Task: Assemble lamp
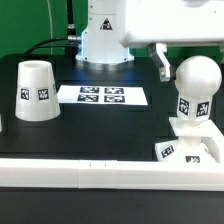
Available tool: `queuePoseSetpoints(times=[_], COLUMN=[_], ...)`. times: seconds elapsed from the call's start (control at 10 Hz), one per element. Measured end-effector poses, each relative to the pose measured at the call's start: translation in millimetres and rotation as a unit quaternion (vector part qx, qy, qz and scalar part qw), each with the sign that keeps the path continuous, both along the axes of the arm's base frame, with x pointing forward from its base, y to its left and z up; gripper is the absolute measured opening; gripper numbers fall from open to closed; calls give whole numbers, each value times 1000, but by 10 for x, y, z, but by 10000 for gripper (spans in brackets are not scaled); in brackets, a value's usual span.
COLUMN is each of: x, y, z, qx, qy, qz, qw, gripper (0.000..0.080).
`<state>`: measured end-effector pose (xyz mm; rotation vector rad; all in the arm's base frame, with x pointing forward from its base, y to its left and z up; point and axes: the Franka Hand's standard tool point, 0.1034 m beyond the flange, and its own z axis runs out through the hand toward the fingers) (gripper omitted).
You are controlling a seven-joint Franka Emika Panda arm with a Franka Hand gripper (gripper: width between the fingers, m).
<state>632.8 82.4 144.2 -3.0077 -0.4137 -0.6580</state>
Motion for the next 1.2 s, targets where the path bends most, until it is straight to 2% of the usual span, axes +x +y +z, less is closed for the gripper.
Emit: queuePoseSetpoints(times=[0.1,0.4,0.5,0.8,1.0,1.2], x=[16,3,-66,-50,-109,-68], y=[3,12,40,47,63,70], z=[62,43,-4,-41,-119,-142], qx=[0,0,-2,-8,-11,-10], qy=[4,13,65,161,228,231], qz=[1,1,3,11,16,16], qw=[1000,1000,998,987,973,973], gripper=[698,698,698,698,698,698])
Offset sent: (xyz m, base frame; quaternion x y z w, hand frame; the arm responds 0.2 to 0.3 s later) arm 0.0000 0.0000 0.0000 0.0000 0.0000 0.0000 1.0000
